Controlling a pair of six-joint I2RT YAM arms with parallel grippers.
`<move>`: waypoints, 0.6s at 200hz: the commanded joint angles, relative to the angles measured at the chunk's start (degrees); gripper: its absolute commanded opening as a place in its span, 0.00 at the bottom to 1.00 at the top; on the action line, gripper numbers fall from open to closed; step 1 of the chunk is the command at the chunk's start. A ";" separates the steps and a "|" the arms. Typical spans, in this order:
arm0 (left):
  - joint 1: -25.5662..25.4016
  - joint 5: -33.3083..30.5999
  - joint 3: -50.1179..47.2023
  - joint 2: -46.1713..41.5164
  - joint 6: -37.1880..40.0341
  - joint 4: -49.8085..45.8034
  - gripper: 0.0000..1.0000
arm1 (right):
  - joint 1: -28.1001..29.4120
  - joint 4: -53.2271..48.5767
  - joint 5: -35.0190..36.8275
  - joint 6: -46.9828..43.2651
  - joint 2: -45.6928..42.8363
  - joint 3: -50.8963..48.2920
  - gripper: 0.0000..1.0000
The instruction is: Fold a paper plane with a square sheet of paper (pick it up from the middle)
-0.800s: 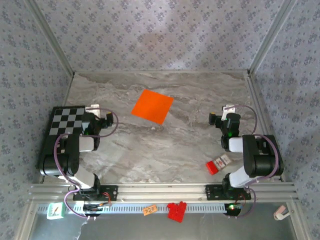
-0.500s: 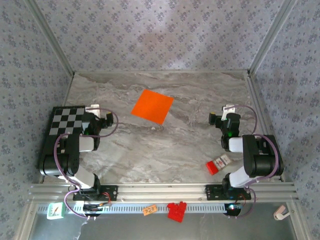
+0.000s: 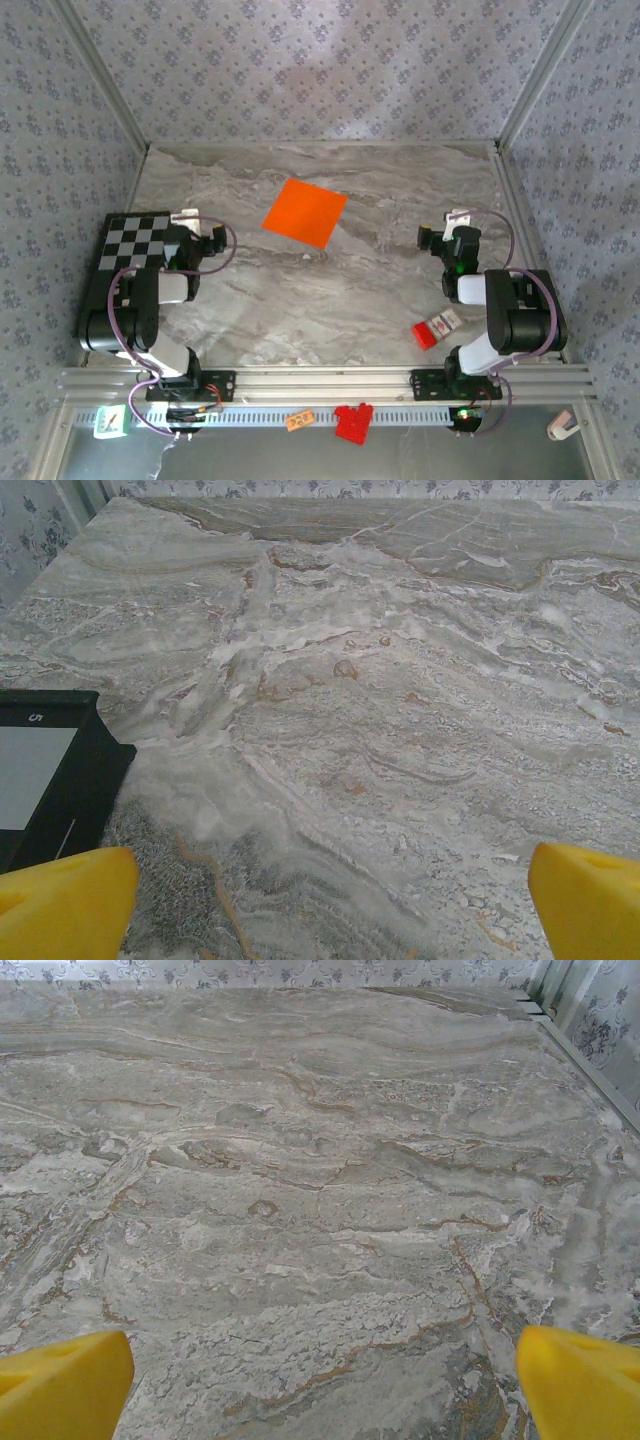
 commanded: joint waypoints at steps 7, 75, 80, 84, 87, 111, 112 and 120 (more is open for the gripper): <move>0.10 0.06 0.81 0.14 0.37 -0.07 1.00 | -0.18 -0.16 0.70 -0.16 0.36 0.61 1.00; -0.02 -0.03 2.38 -2.82 0.31 -4.73 1.00 | 0.99 0.95 2.95 -0.99 -0.94 -0.40 1.00; -0.01 -0.09 3.13 -3.67 0.56 -6.78 1.00 | 1.46 0.42 3.73 -1.26 -1.93 -0.47 1.00; -0.06 0.05 3.61 -4.42 0.69 -8.62 1.00 | 1.82 -0.26 4.30 -1.67 -2.95 -0.53 1.00; -0.03 0.02 3.97 -4.97 0.64 -9.56 1.00 | 2.21 -0.90 4.97 -1.79 -3.81 -0.43 1.00; -0.03 0.11 5.04 -9.49 0.64 -14.13 1.00 | 4.16 -11.64 9.33 -1.97 -12.20 2.17 1.00; -0.05 0.13 5.12 -9.70 0.59 -14.49 1.00 | 4.20 -12.19 9.39 -1.85 -12.56 2.35 1.00; -0.12 -0.10 5.91 -11.54 0.03 -17.05 1.00 | 4.54 -16.83 10.15 -0.15 -15.55 3.90 1.00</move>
